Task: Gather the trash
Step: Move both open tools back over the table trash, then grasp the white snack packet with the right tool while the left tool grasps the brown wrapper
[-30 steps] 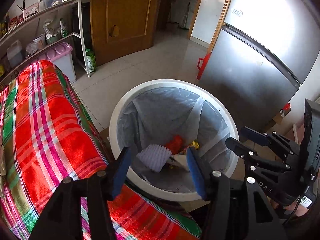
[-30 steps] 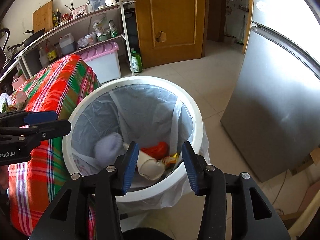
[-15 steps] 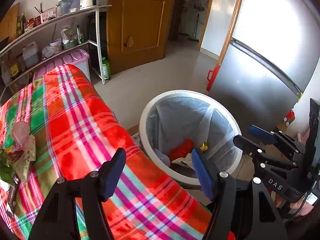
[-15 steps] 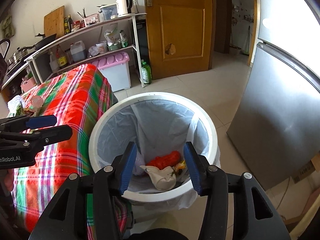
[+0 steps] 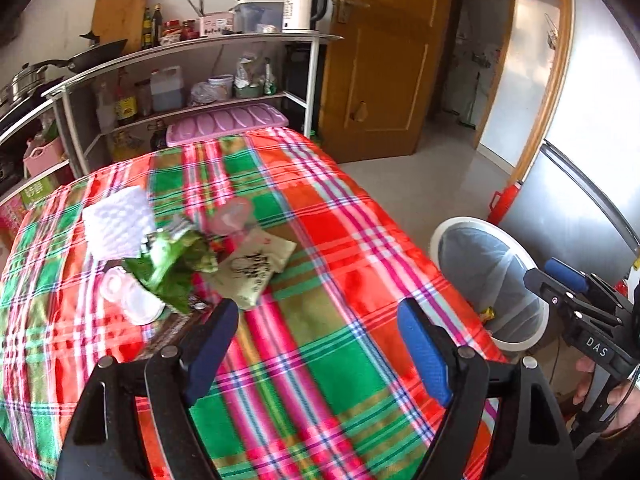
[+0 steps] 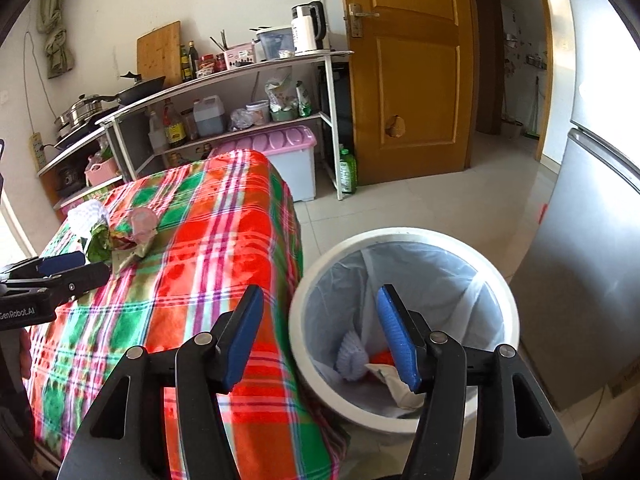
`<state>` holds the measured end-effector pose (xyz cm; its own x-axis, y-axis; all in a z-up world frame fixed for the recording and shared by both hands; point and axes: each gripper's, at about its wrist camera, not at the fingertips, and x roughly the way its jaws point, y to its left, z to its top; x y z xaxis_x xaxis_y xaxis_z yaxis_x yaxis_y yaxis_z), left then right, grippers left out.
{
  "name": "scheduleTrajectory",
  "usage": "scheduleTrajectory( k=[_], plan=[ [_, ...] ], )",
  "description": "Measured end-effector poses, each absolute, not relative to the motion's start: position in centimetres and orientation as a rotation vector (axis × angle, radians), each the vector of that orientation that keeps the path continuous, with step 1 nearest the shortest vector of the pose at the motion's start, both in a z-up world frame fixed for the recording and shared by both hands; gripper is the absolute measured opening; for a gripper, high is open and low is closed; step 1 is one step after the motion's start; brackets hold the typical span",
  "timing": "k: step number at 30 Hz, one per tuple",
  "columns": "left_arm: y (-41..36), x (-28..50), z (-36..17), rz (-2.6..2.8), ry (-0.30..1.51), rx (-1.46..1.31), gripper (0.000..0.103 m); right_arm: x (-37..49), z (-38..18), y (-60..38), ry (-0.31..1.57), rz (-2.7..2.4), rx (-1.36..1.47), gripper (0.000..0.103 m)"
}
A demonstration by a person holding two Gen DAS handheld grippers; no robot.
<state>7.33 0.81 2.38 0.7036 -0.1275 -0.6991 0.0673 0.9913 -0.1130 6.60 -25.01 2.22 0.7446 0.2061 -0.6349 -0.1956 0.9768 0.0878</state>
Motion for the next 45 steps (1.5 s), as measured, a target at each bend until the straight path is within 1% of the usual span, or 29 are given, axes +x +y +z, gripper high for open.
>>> scheduleTrajectory(
  k=[11,15,17,23,26,34,41,45],
  plan=[
    [8.9,4.9,1.5,0.019,0.765,-0.139,0.084,8.1,1.9,-17.6,0.722,0.36,-0.047,0.06],
    [11.6,4.6,0.6,0.048,0.792,-0.199,0.084,8.8,1.4,-15.2,0.744,0.414,-0.049,0.06],
    [12.5,4.3,0.0,0.067,0.805,-0.203,0.091,9.2,1.2,-14.2,0.756,0.43,-0.044,0.06],
    [14.4,4.1,-0.9,0.102,0.85,-0.226,0.092,10.3,0.7,-11.4,0.781,0.47,-0.053,0.06],
    [15.1,4.3,-1.3,0.092,0.866,-0.266,0.092,11.1,0.0,-10.2,0.828,0.494,-0.046,0.06],
    [14.8,5.2,-1.9,0.05,0.865,-0.235,0.091,12.7,-0.9,-7.6,0.889,0.557,0.01,0.06],
    [13.9,6.4,-2.6,0.027,0.889,-0.173,0.082,14.7,-1.4,-5.5,0.913,0.566,0.024,0.06],
    [13.4,6.9,-2.8,0.034,0.888,-0.138,0.082,15.8,-1.8,-4.6,0.933,0.583,0.041,0.06]
  ],
)
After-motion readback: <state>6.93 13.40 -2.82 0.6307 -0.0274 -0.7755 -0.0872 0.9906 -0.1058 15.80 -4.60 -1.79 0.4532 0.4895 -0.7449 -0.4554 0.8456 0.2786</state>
